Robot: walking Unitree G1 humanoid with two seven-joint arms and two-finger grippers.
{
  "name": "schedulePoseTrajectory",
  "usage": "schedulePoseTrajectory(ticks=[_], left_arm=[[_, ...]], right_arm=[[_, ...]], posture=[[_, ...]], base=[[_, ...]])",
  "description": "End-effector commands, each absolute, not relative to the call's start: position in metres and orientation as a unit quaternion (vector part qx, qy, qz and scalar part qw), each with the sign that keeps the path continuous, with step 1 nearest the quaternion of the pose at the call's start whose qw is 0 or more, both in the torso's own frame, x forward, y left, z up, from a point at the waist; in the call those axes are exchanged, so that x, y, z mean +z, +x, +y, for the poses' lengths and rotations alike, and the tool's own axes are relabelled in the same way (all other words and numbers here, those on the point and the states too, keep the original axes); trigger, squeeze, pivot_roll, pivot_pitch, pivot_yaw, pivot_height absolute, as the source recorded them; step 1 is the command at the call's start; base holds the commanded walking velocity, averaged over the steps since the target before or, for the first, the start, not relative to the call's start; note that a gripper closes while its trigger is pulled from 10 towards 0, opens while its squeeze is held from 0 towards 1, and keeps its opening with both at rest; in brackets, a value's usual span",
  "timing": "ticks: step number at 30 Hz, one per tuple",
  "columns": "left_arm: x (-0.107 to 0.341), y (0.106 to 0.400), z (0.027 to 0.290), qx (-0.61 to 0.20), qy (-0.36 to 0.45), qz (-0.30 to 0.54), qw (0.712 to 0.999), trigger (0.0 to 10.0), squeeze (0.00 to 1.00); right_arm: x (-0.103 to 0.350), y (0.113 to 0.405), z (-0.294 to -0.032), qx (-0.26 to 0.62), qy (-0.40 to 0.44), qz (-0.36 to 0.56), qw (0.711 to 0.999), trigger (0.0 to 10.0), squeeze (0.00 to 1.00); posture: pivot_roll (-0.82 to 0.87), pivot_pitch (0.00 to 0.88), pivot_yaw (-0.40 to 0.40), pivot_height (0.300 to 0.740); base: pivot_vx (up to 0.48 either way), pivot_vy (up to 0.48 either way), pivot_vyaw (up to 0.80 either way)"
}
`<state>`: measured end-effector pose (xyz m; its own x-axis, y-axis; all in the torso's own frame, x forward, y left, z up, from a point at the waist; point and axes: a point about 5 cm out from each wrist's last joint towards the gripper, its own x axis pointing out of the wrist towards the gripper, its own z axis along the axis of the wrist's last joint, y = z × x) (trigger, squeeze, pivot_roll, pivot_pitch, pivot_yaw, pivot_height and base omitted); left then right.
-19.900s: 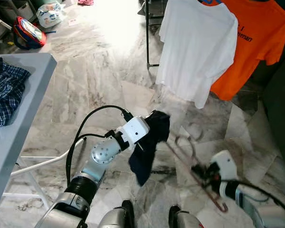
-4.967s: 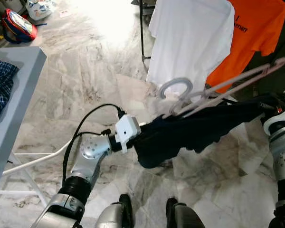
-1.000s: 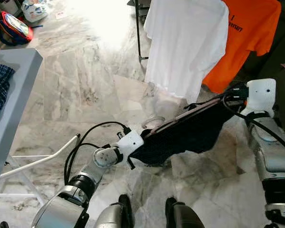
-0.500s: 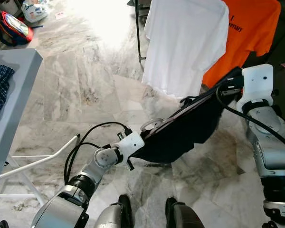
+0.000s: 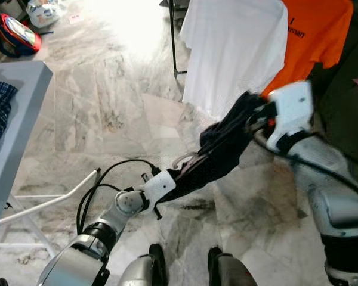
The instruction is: Hang hanger
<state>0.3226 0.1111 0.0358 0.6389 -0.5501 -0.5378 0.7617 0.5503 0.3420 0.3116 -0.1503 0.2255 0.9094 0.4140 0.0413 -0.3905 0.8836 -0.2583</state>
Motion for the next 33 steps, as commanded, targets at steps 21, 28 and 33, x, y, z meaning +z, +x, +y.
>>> schedulePoseTrajectory(ticks=[21, 28, 33], left_arm=[[0.026, 0.313, 0.110, -0.406, 0.270, 0.208, 0.848, 0.0, 0.00], [0.027, 0.312, 0.103, -0.418, 0.266, 0.202, 0.845, 0.0, 0.00], [0.028, 0.313, 0.101, -0.422, 0.264, 0.199, 0.844, 0.0, 0.00]], right_arm=[[0.223, 0.281, -0.128, 0.368, -0.177, -0.069, 0.910, 10.0, 1.00], [0.212, 0.268, -0.110, 0.434, -0.146, -0.048, 0.888, 10.0, 1.00], [0.192, 0.270, -0.119, 0.423, -0.219, 0.001, 0.879, 10.0, 1.00]], posture=[[-0.17, 0.298, 0.090, 0.740], [-0.17, 0.296, 0.089, 0.740], [-0.17, 0.292, 0.087, 0.740]], base=[[0.000, 0.000, 0.00], [0.000, 0.000, 0.00], [0.000, 0.000, 0.00]])
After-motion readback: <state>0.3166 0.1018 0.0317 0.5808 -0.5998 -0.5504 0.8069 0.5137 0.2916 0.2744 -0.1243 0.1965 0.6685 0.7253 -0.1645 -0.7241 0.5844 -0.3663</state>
